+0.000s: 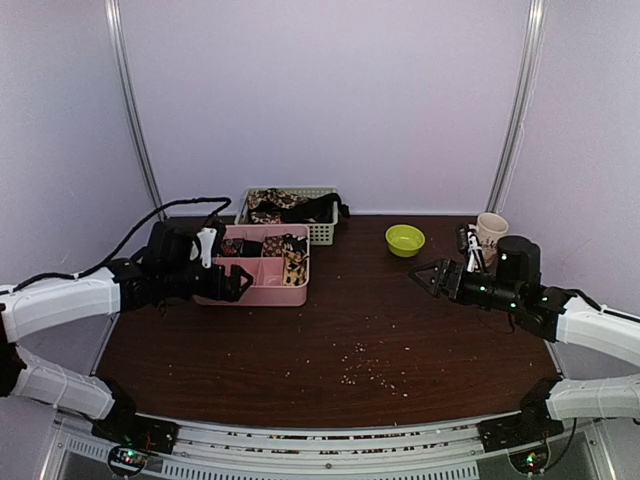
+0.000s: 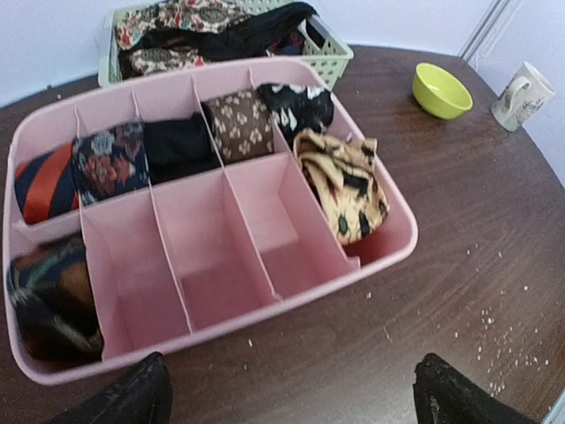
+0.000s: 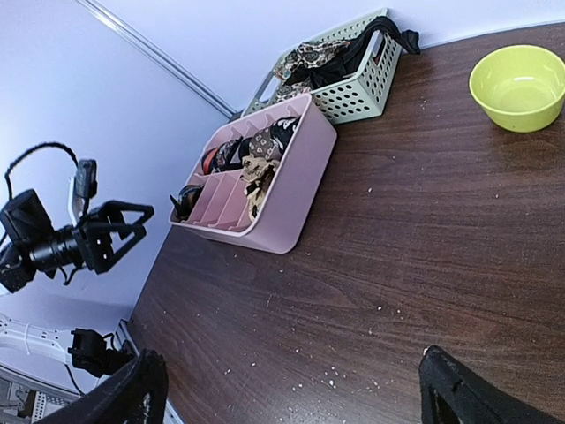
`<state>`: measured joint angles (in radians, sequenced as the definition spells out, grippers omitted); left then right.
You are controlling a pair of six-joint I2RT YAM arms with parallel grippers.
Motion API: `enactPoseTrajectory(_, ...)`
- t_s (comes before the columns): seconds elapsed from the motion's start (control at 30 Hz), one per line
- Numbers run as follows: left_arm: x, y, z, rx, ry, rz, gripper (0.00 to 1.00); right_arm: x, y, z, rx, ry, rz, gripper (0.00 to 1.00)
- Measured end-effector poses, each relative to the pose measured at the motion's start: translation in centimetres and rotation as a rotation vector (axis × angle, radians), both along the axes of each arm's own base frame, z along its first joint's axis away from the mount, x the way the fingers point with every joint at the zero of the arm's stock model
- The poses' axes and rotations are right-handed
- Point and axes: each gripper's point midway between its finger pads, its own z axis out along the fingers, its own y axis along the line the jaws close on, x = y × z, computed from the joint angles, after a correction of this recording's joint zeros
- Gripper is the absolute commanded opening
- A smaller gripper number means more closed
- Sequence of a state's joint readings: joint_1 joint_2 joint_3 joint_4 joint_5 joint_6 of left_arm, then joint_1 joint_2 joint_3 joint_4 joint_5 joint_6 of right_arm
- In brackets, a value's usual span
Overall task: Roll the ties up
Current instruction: Pick up the tie from the bin.
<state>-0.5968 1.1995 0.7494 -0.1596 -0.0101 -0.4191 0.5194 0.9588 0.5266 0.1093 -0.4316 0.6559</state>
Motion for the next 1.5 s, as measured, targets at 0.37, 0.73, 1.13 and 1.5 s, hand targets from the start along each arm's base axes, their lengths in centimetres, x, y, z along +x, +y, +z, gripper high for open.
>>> enactPoseTrajectory(0.37,15.5,-4.5,11.4,-0.018,-0.151,0.090,0.98,-0.5,0.2,-1.1,-0.003,0.032,0.020,1.00)
enactPoseTrajectory(0.73,27.8,-6.4,8.0,-0.220,-0.040,0.252,0.98,-1.0,-0.4,-1.4,0.014,0.040,0.005,1.00)
enactPoseTrajectory(1.13,35.0,-7.4,-0.7,-0.483,0.105,0.416,0.98,-1.1,-0.7,-1.9,0.013,0.050,-0.008,1.00)
enactPoseTrajectory(1.5,38.3,-7.3,-4.4,-0.676,0.135,0.495,0.98,-0.9,-1.3,-1.4,0.031,0.048,-0.048,1.00)
